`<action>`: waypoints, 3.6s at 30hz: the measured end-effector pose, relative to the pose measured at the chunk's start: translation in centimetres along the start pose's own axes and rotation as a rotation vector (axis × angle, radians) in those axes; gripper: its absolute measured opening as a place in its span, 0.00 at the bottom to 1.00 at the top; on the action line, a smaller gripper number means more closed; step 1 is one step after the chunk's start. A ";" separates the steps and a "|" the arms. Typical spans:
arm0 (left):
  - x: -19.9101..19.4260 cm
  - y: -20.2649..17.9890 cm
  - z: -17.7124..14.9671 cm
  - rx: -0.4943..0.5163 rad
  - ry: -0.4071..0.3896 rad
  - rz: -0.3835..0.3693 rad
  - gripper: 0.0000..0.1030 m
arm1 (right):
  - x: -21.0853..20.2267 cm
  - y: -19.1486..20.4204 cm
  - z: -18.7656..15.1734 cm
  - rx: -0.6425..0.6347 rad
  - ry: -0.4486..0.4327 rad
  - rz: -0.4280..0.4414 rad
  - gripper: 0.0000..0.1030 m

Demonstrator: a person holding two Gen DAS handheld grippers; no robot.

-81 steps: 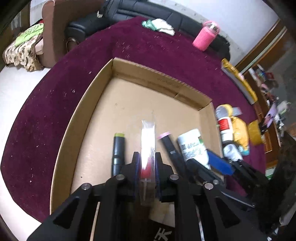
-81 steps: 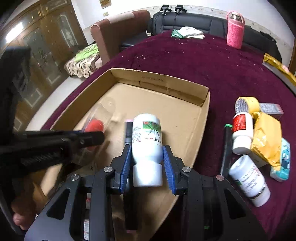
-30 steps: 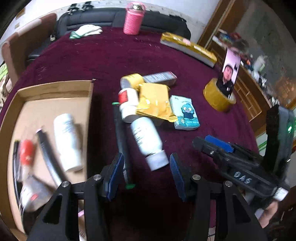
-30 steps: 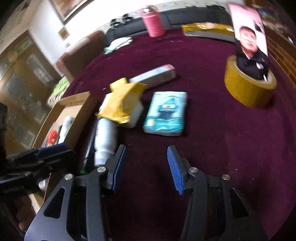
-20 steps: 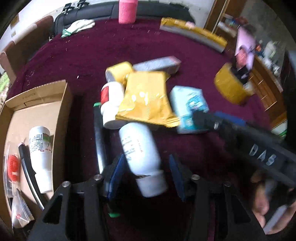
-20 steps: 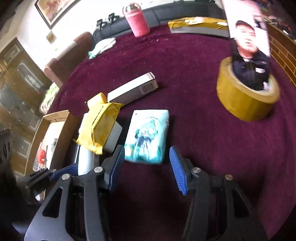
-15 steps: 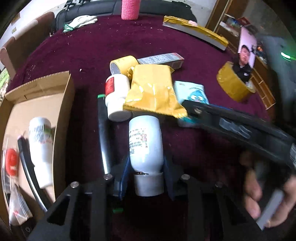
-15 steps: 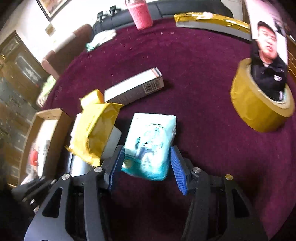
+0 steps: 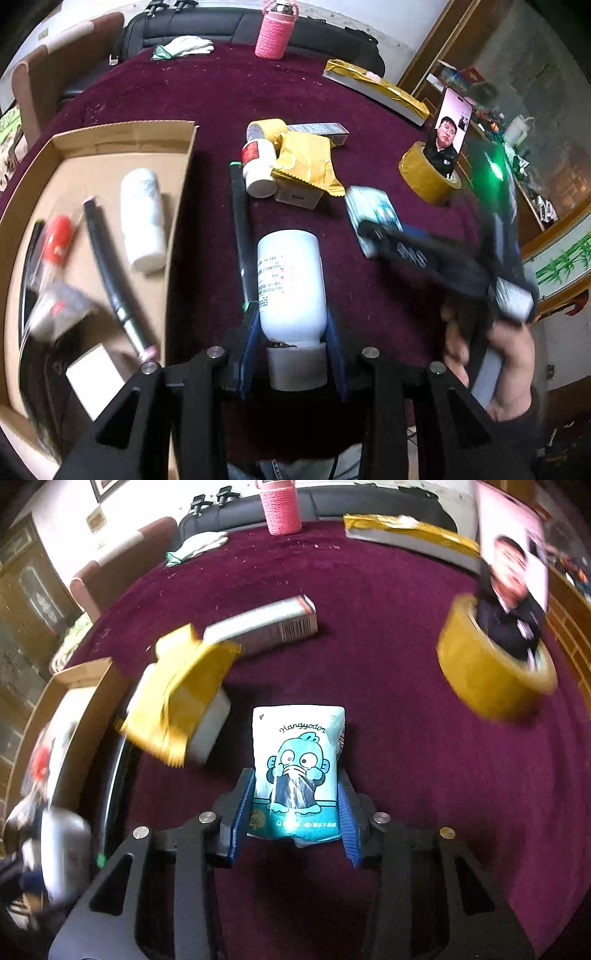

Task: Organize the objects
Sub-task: 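Grasp the blue-green tissue pack with the right gripper while the left grasps a white bottle, then lower the tissue pack and white bottle into the tray and open both grippers, then grasp the yellow snack bag with the right gripper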

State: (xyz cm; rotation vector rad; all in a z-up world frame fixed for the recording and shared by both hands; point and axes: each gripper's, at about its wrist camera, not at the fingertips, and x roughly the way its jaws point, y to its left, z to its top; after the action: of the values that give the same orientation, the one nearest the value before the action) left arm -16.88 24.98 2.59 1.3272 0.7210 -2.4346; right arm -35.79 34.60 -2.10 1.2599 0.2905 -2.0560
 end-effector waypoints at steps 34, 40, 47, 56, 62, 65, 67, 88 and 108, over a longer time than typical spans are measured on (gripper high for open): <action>-9.4 17.5 -2.0 -0.261 -0.143 0.142 0.33 | -5.2 18.5 -5.1 -0.283 -0.044 0.331 0.39; -8.0 18.6 -1.4 -0.239 -0.089 0.167 0.33 | -3.9 19.4 -3.8 -0.287 -0.039 0.352 0.39; -6.2 20.1 -1.5 -0.246 -0.029 0.183 0.33 | -2.4 21.9 -2.0 -0.337 -0.019 0.351 0.39; -5.6 21.3 -1.3 -0.249 -0.001 0.174 0.33 | -0.2 24.2 -2.2 -0.384 0.022 0.297 0.40; -5.9 21.7 -1.5 -0.284 -0.015 0.185 0.34 | 0.0 24.6 -2.5 -0.404 0.012 0.275 0.47; -6.3 21.9 -1.7 -0.308 -0.030 0.184 0.39 | -0.4 24.1 -2.4 -0.380 0.004 0.287 0.47; -6.9 21.6 -1.7 -0.313 -0.056 0.173 0.43 | -0.9 23.3 -2.3 -0.352 -0.001 0.320 0.47; -5.0 7.6 -1.4 -0.050 -0.050 0.089 0.56 | -5.2 7.8 -2.7 -0.065 -0.110 0.301 0.47; -2.4 6.4 0.4 -0.016 -0.002 0.045 0.56 | 0.5 7.2 6.5 0.025 -0.036 0.062 0.47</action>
State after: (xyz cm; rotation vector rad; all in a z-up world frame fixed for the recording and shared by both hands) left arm -12.93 19.41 2.90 1.3203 0.7011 -2.3897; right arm -35.70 25.73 1.90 1.2300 0.2066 -2.0329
